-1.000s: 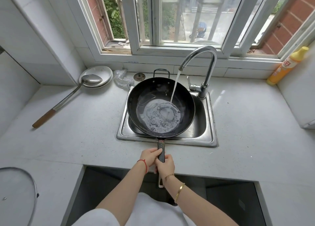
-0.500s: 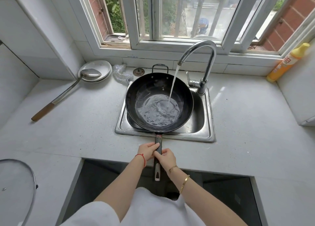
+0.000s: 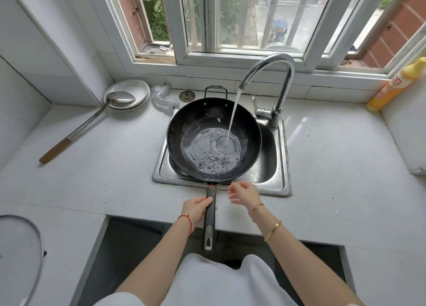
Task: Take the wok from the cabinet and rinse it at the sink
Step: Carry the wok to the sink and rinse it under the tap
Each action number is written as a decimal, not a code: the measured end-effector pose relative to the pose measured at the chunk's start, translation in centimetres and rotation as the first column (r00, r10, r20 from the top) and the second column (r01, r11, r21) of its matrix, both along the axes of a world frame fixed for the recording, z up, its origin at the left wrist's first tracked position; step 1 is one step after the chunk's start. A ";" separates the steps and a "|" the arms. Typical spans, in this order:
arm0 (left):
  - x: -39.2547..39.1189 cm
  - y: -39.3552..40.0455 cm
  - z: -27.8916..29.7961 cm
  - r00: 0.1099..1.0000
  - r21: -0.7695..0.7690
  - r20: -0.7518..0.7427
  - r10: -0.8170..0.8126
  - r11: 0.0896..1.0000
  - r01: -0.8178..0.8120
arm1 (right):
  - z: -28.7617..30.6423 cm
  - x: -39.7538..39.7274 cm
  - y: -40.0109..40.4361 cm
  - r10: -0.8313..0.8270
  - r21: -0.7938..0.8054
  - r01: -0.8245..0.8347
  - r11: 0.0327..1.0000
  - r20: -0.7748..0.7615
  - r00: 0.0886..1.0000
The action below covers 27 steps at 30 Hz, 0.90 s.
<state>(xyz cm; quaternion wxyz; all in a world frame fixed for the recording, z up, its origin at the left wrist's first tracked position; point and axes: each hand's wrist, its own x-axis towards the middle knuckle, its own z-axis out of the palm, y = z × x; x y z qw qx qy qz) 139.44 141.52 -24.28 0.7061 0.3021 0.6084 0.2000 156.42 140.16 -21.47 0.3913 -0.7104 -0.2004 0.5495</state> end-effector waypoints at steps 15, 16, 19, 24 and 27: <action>-0.8 0.8 0.6 0.995 -0.041 0.030 -0.094 0.995 0.095 | 5.2 9.1 14.9 -0.345 0.033 0.560 0.828 -0.757 0.555; -0.9 0.9 0.6 0.995 -0.042 0.033 -0.099 0.994 0.101 | 5.4 9.3 15.7 -0.352 0.010 0.572 0.820 -0.780 0.518; -0.9 1.0 0.7 0.993 -0.053 0.044 -0.106 0.993 0.109 | 6.0 9.9 17.6 -0.372 -0.060 0.618 0.784 -0.842 0.391; -1.1 1.1 0.5 0.992 -0.070 0.063 -0.110 0.991 0.114 | 6.7 10.7 19.8 -0.365 -0.133 0.678 0.723 -0.907 0.210; -1.1 1.1 0.4 0.992 -0.078 0.067 -0.107 0.991 0.112 | 6.7 11.2 20.7 -0.359 -0.167 0.700 0.694 -0.924 0.135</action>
